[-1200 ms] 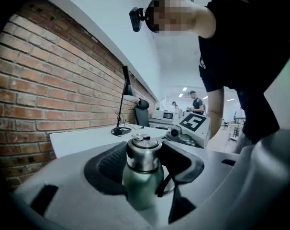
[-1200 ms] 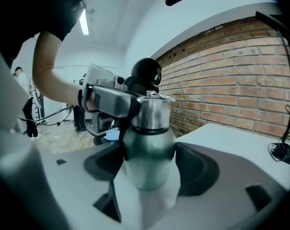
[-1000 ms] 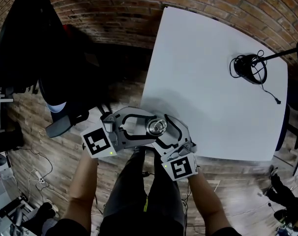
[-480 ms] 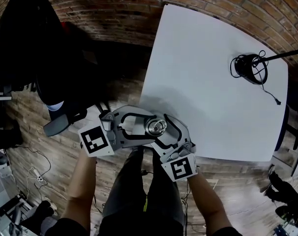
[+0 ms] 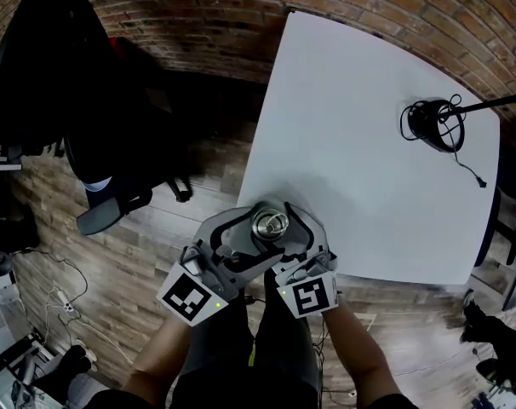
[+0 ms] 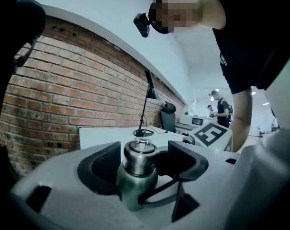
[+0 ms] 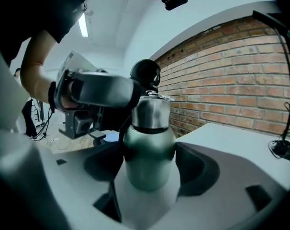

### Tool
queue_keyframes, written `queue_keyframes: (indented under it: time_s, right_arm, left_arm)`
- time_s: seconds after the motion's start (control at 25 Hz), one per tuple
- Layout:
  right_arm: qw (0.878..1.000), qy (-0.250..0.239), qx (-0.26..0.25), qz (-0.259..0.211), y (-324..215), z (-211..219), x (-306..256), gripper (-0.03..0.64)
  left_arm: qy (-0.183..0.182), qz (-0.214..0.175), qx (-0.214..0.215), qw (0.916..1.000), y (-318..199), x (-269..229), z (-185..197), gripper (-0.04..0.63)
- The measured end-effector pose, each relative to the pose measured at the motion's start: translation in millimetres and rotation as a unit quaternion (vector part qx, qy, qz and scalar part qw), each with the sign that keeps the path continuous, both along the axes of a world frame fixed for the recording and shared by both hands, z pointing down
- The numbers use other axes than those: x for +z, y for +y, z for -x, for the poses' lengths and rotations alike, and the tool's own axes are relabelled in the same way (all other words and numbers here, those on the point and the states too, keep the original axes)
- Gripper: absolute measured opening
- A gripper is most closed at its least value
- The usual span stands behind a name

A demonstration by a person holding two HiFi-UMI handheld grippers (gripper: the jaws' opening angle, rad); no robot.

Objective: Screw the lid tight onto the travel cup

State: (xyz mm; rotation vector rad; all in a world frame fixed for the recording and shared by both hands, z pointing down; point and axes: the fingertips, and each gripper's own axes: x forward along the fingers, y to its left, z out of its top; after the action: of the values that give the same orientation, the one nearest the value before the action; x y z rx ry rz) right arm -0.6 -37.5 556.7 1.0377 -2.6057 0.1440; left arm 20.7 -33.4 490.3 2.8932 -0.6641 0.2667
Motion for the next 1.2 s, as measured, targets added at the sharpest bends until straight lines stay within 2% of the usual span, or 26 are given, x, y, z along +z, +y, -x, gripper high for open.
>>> queue_keyframes:
  time_s: [0.12, 0.2, 0.24, 0.32, 0.4, 0.52, 0.64, 0.72, 0.84, 1.0, 1.12, 1.2]
  right_arm:
    - [1.000, -0.002, 0.005, 0.002, 0, 0, 1, 0.316]
    - [1.000, -0.003, 0.007, 0.001, -1, 0, 1, 0.316]
    - [1.000, -0.003, 0.008, 0.001, -1, 0, 0, 0.316]
    - [1.000, -0.004, 0.010, 0.000, -1, 0, 0, 0.316]
    - [1.000, -0.007, 0.013, 0.000, -1, 0, -1, 0.316]
    - [1.000, -0.010, 0.015, -0.005, -1, 0, -1, 0.316]
    - [1.000, -0.014, 0.016, -0.005, -1, 0, 0, 0.316]
    - [1.000, -0.014, 0.014, -0.002, 0, -2, 1, 0.316]
    - [1.000, -0.014, 0.012, -0.003, -1, -1, 0, 0.316]
    - [1.000, -0.012, 0.013, -0.008, -2, -3, -2, 0.316]
    - [1.000, -0.009, 0.014, 0.000, 0, -2, 1, 0.316]
    - [1.000, -0.014, 0.015, -0.003, 0, -1, 0, 0.316]
  left_arm:
    - [-0.013, -0.017, -0.081, 0.9965, -3, -1, -5, 0.311]
    - [-0.027, -0.039, -0.117, 0.9920, -9, -1, -6, 0.311]
    - [-0.030, -0.046, -0.129, 0.9901, -12, -1, -6, 0.310]
    - [-0.035, -0.054, -0.143, 0.9876, -16, 0, -5, 0.260]
    - [-0.036, -0.056, -0.140, 0.9879, -16, 0, -6, 0.255]
    - [-0.021, -0.055, -0.096, 0.9937, -13, 1, -6, 0.253]
    - [-0.009, -0.056, -0.020, 0.9982, -11, 1, -9, 0.255]
    - [-0.007, -0.059, 0.033, 0.9977, -10, 0, -12, 0.255]
    - [-0.002, -0.064, 0.112, 0.9916, -6, -2, -14, 0.255]
    - [0.005, -0.057, 0.194, 0.9792, -4, -4, -17, 0.258]
    - [-0.006, -0.045, 0.227, 0.9728, -1, -1, -17, 0.261]
    - [-0.008, -0.042, 0.228, 0.9728, -1, 0, -16, 0.261]
